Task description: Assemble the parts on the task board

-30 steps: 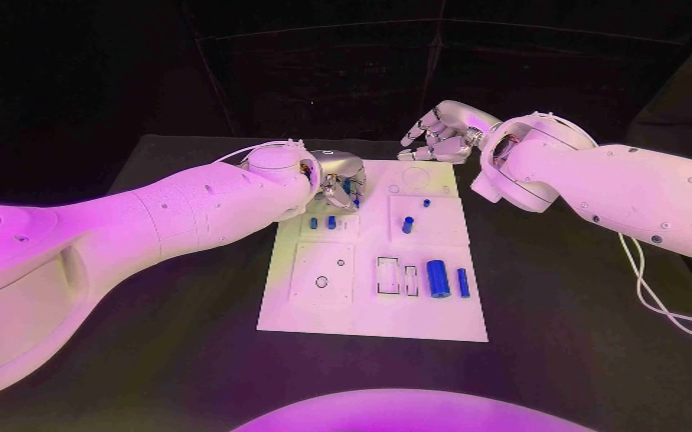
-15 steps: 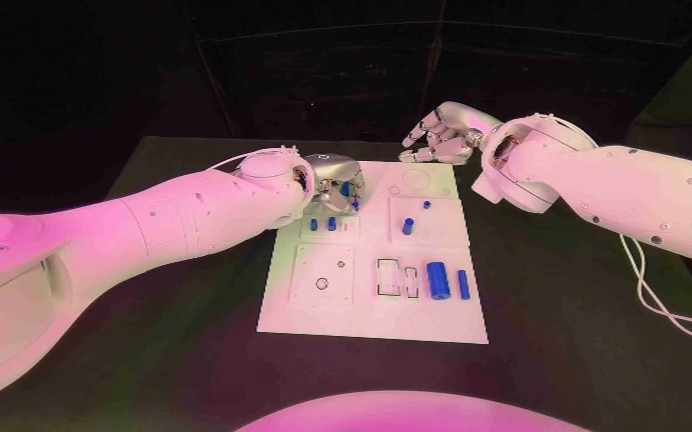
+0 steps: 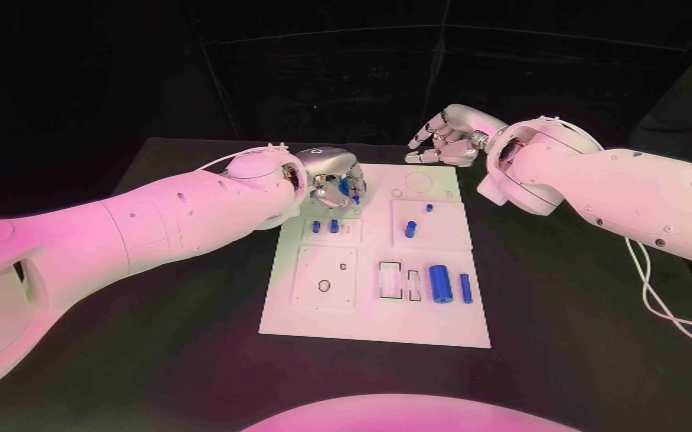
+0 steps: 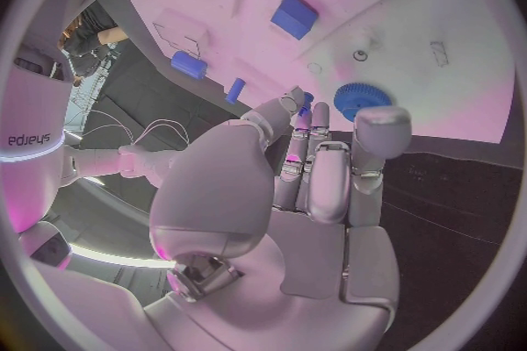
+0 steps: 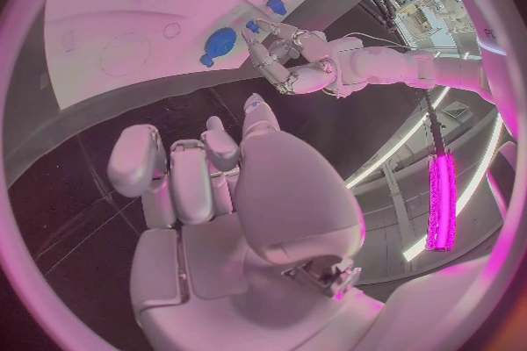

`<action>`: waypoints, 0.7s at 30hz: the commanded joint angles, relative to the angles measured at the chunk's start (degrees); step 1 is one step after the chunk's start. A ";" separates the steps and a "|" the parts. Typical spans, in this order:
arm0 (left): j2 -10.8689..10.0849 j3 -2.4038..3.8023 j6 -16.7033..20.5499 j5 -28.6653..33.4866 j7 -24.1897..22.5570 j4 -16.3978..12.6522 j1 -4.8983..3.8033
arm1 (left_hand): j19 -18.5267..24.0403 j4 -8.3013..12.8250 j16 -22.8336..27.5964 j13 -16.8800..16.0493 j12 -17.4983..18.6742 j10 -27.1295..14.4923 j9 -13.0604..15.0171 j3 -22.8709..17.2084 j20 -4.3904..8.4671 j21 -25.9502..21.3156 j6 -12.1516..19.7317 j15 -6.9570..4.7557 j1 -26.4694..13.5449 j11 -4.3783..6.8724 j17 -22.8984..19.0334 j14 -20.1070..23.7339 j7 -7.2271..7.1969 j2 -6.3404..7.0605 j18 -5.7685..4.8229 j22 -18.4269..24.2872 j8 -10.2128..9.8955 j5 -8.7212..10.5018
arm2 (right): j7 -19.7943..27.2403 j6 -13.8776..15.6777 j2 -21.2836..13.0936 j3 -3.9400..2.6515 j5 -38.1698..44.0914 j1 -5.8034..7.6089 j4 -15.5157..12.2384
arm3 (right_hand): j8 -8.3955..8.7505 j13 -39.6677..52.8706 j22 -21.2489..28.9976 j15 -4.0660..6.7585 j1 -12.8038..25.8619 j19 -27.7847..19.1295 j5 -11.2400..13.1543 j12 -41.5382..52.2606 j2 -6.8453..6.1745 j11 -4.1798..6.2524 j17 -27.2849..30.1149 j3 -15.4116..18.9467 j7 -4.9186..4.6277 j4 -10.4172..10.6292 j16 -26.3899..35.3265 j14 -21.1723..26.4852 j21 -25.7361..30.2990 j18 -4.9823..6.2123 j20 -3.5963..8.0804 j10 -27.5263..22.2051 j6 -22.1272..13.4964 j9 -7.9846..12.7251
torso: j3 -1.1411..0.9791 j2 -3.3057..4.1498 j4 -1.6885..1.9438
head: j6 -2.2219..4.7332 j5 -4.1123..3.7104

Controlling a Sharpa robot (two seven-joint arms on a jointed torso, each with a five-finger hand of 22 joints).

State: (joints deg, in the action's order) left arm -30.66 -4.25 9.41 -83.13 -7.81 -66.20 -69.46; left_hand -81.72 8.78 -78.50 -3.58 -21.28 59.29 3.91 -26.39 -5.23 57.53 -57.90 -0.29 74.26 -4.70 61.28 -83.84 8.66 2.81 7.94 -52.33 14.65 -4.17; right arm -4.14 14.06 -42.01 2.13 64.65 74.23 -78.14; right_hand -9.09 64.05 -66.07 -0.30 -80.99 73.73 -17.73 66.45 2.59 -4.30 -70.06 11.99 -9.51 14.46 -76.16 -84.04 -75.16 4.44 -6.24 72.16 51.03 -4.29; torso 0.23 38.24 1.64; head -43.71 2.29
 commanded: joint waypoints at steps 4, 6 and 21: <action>-1.87 0.13 -0.18 0.96 -0.57 -1.30 -0.08 | -0.45 0.10 -0.01 -0.11 0.47 0.62 0.00 -0.47 0.12 0.41 -0.65 -0.08 -0.04 -0.03 -0.11 -0.91 0.07 0.69 -0.67 -0.22 -0.36 -0.01 | 0.42 -0.04 0.00 -0.03 0.02 0.10 0.12 | -0.14 0.05 0.01 0.41 -0.05 -0.44 -0.31 0.04 0.44 0.00 -0.08 0.30 0.19 0.01 0.23 -1.66 0.25 1.10 0.01 -0.14 -0.34 0.06 | -0.06 0.02 -0.07 | -0.04 0.07; -2.57 0.13 -0.83 1.08 -0.66 -1.53 -0.08 | -0.44 0.16 0.03 -0.12 0.60 0.70 0.00 -0.47 0.12 0.44 -0.69 -0.08 -0.12 -0.02 -0.23 -0.89 0.04 0.88 -0.67 -0.28 -0.46 0.00 | 0.41 -0.05 -0.02 -0.03 0.02 0.10 0.13 | -0.14 0.05 0.01 0.41 -0.05 -0.44 -0.31 0.04 0.44 0.00 -0.08 0.30 0.19 0.01 0.23 -1.66 0.25 1.10 0.01 -0.14 -0.34 0.06 | -0.07 0.06 -0.07 | -0.06 0.06; -5.33 0.10 -2.62 1.28 0.06 -1.61 -0.07 | -0.39 0.28 0.05 -0.12 0.90 0.88 0.00 -0.49 0.12 0.51 -0.78 -0.09 -0.27 0.00 -0.32 -0.89 -0.03 1.21 -0.67 -0.38 -0.67 0.02 | 0.39 -0.10 -0.04 -0.03 0.02 0.10 0.12 | -0.14 0.05 0.01 0.41 -0.05 -0.44 -0.31 0.04 0.44 0.00 -0.08 0.30 0.19 0.01 0.23 -1.66 0.25 1.10 0.01 -0.14 -0.34 0.06 | -0.06 0.07 -0.20 | -0.10 0.36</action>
State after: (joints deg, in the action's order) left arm -35.95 -4.19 7.95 -82.30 -7.77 -67.82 -69.44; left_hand -81.72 8.85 -78.50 -3.62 -20.64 59.70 3.90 -26.60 -5.23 57.74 -58.18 -0.29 74.03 -4.71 61.03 -83.84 8.71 3.62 7.95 -52.66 14.27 -4.19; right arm -4.15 14.05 -42.06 2.13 64.65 74.22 -77.99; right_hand -9.09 64.05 -66.07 -0.30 -80.98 73.73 -17.73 66.45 2.59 -4.30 -70.07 11.99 -9.51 14.46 -76.17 -84.04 -75.17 4.44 -6.24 72.16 51.03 -4.29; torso 0.21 38.33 1.56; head -43.76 2.58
